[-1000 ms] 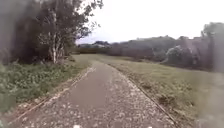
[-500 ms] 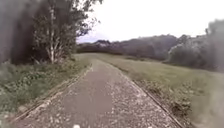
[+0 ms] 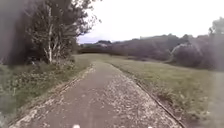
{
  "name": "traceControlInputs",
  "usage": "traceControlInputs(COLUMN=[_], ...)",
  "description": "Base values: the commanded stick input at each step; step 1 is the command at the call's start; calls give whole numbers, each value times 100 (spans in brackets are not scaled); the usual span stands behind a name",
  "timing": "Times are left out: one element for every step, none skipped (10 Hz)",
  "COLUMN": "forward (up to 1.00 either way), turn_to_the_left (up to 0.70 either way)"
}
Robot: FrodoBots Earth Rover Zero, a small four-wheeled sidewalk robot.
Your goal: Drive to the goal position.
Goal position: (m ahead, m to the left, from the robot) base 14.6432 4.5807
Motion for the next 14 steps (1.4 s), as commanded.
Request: traceControlInputs(forward=[70, 70, 70, 70, 70, 70, 70, 70, 70, 70, 70, 70, 70, 70], turn_to_the_left=[0, 0, 0, 0, 0, 0, 0, 0, 0, 0, 0, 0, 0, 0])
